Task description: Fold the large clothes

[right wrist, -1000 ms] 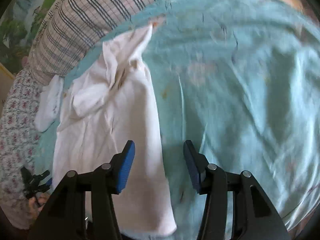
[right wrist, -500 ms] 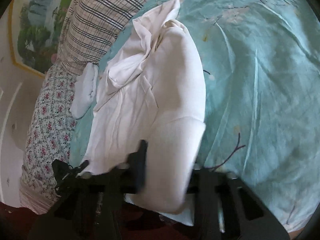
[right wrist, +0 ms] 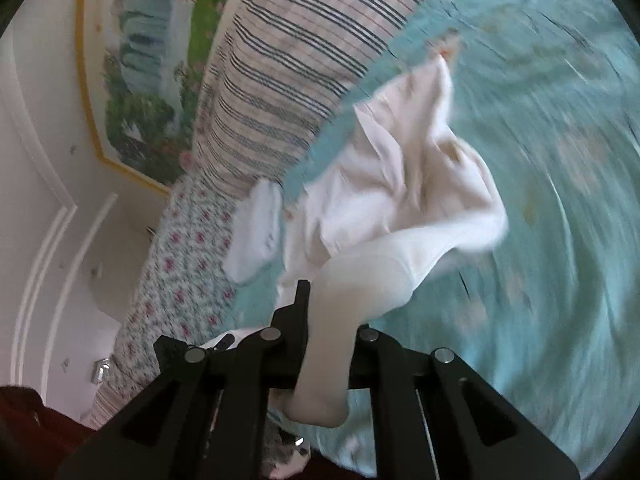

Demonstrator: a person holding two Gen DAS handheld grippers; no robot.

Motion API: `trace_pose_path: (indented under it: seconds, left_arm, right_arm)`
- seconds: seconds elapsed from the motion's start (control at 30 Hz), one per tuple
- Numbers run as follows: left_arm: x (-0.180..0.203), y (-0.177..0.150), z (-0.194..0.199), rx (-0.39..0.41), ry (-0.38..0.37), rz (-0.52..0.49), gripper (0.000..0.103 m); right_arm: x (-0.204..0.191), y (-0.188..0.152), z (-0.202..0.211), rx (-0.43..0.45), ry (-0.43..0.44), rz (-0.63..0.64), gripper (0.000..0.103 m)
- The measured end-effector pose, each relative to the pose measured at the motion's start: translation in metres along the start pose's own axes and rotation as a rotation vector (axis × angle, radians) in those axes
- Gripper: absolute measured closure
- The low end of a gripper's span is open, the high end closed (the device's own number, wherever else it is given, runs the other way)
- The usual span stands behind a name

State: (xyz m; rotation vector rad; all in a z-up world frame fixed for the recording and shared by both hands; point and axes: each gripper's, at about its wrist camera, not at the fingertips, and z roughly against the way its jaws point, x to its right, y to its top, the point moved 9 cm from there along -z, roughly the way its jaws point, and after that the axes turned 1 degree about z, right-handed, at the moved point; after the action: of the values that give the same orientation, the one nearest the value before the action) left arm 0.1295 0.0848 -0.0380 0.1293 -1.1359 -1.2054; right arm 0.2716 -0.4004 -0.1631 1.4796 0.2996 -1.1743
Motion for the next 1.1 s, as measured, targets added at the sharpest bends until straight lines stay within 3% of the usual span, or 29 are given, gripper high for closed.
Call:
trace_pose_path:
  seconds: [0.13,0.23,0.4,0.5,0.67,0.8,0.9,0.97,1.03,1.1]
  left_arm:
    - [0.004,0.051,-0.034,0.038,-0.003,-0.011,0.099]
    - [-0.002,0.084,-0.076,0.057,0.038,-0.031,0.099]
    - [-0.044,0.124,-0.164,0.036,0.13,0.018,0.099]
    - [-0.076,0.134,-0.209,-0.006,0.161,0.068,0.099]
    - [-0.112,0.131,-0.264,-0.074,0.223,0.078,0.095]
    - [-0.12,0.134,-0.259,-0.057,0.153,0.137,0.092]
    - [-0.117,0.133,-0.235,-0.02,0.181,0.135,0.077]
    - [-0.105,0.127,-0.211,0.004,0.156,0.141,0.07]
    - [-0.089,0.108,-0.198,-0.016,0.132,0.125,0.07]
    - [-0.064,0.08,-0.203,-0.083,0.08,0.096,0.07]
  right_arm:
    - [-0.003,0.055,-0.03,0.034,-0.026,0.05,0.094]
    - [0.013,0.088,-0.06,0.038,-0.069,0.046,0.094]
    - [0.056,0.145,-0.12,0.031,-0.17,0.014,0.094]
    - [0.086,0.167,-0.153,0.003,-0.226,-0.008,0.094]
    - [0.136,0.166,-0.193,-0.089,-0.365,-0.015,0.092]
    - [0.141,0.167,-0.188,-0.075,-0.28,-0.1,0.088]
    - [0.13,0.175,-0.162,-0.019,-0.247,-0.102,0.078]
    - [0.119,0.18,-0.141,0.035,-0.241,-0.089,0.071]
    - [0.107,0.179,-0.121,0.078,-0.253,-0.057,0.061]
    - [0.093,0.171,-0.117,0.096,-0.278,-0.019,0.058]
